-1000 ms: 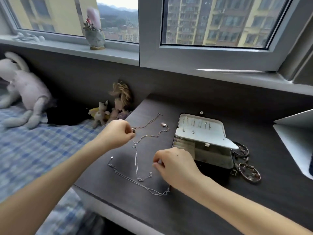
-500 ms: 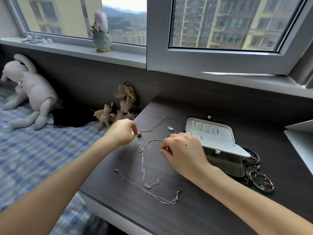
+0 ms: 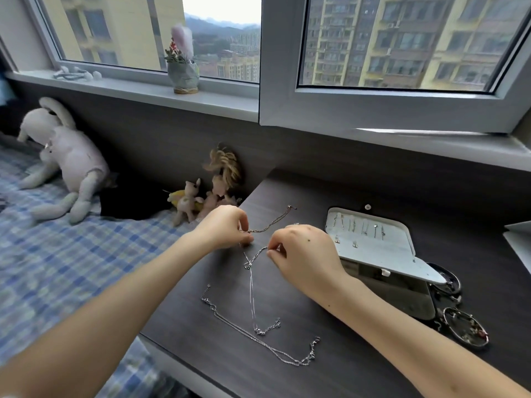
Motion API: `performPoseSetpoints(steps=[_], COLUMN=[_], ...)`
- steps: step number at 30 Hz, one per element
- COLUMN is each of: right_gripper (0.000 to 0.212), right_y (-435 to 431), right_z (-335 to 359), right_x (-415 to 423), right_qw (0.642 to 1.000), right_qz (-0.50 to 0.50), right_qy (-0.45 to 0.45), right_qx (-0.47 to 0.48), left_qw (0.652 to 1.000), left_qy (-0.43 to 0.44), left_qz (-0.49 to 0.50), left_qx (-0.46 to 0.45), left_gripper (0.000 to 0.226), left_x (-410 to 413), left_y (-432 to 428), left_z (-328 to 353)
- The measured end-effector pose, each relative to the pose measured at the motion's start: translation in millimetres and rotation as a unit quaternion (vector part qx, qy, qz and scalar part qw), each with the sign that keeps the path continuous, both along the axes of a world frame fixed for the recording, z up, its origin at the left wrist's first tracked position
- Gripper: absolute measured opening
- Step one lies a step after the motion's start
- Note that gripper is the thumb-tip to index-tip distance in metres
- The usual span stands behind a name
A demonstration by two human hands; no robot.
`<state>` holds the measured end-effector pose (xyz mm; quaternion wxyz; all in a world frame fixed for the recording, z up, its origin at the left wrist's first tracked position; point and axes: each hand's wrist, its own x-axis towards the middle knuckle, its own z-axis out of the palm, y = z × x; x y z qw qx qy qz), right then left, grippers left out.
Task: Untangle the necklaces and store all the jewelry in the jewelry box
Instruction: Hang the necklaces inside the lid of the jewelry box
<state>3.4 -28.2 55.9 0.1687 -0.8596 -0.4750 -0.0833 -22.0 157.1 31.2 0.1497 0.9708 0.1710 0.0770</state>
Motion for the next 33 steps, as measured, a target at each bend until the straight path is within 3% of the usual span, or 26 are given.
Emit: performPoseSetpoints(steps=[7,14,21,26,33], right_gripper=[0.02,0.017,0.014,0.012,0.005], right_y=[-9,-5,-2,-14,-42], right_z=[5,20,31,35,53], right_x=[0,5,-3,-8,-15], right_qw=[0.999,0.976,0.939,0.897,0.801], right_qz=[-0.006,-0.042,-0.029,0.024,0.09], right_qy=[0.012,0.174,0.263,0.341,0.498], right_qx=[0.034,0.122,0.22,0.282,0.319], left_qw=[0.999,0.975,0.969,0.952,0.91], left_qy=[0.027,0.024,0.031,0.028,0.0], left_qz=[0.009,-0.038,-0.088,-0.086,-0.11], left_qx=[-0.025,-0.218,-0.231,-0.291,-0.399], left_gripper=[0.022,0.02,0.02,0.014,0.008], left_x=[3,-22,-36,-41,-47], left_y=[-7,-22,-49,-60,-69], left_z=[14,85,132,146,157])
